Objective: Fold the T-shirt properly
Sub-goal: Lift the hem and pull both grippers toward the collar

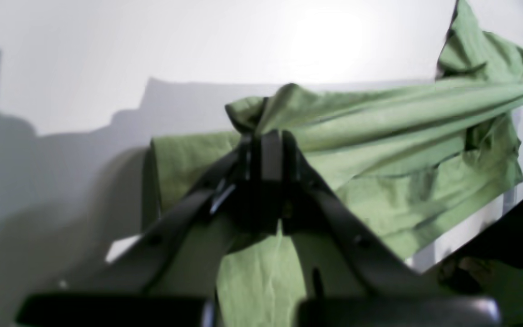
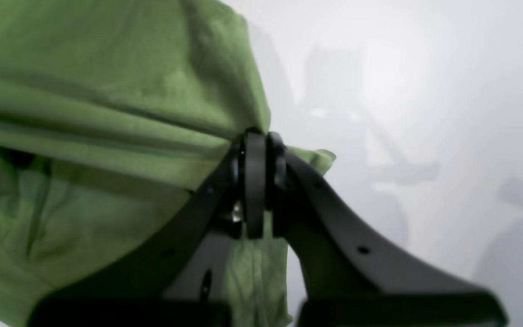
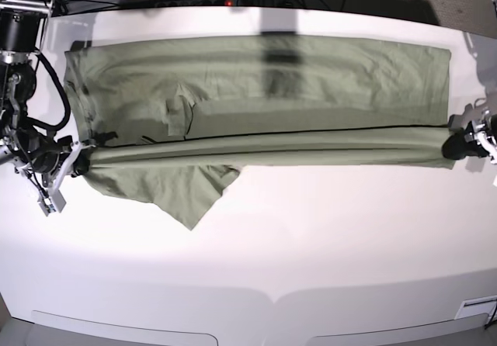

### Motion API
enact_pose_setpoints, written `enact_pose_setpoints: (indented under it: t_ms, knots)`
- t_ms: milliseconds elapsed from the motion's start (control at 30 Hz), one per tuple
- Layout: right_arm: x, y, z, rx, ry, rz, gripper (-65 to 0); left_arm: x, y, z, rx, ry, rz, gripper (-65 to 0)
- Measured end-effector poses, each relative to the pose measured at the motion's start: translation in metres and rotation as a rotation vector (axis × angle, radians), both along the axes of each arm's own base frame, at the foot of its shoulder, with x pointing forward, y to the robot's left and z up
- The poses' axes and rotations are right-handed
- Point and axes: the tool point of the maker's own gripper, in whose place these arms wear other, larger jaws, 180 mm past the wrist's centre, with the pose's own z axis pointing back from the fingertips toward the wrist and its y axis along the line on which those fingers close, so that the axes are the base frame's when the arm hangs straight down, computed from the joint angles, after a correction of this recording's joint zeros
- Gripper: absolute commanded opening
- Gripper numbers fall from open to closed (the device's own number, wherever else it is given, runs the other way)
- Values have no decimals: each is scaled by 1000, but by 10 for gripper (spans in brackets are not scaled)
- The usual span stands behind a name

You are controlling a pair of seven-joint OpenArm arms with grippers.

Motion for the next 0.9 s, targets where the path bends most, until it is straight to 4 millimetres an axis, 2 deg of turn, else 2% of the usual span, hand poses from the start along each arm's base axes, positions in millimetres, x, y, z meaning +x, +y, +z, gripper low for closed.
enact_pose_setpoints:
  t_ms: [200,333,533,800,833,900]
  knots:
    - [-5,0,-3,2,32,-2,-650,-5,-5,-6,-14,11,3,-650]
    - [-10,-2,-6,-9,64,-4,-650,-19,-6,-17,-14,50,-1,-650]
    - [-16,-7,-8,-26,107,-8,-650,-26,-6,-23,-16,67,3,-650]
    - [-31,-12,-16,-53,198,-13,-650,-28,-5,-24,-7,74,-1,-650]
    - [-32,-12,-16,-53,199,-13,-639,-28,-5,-24,-7,74,-1,-650]
    - [-34,-14,-17,-60,213,-19,-524,-28,-5,-24,-6,74,-1,-650]
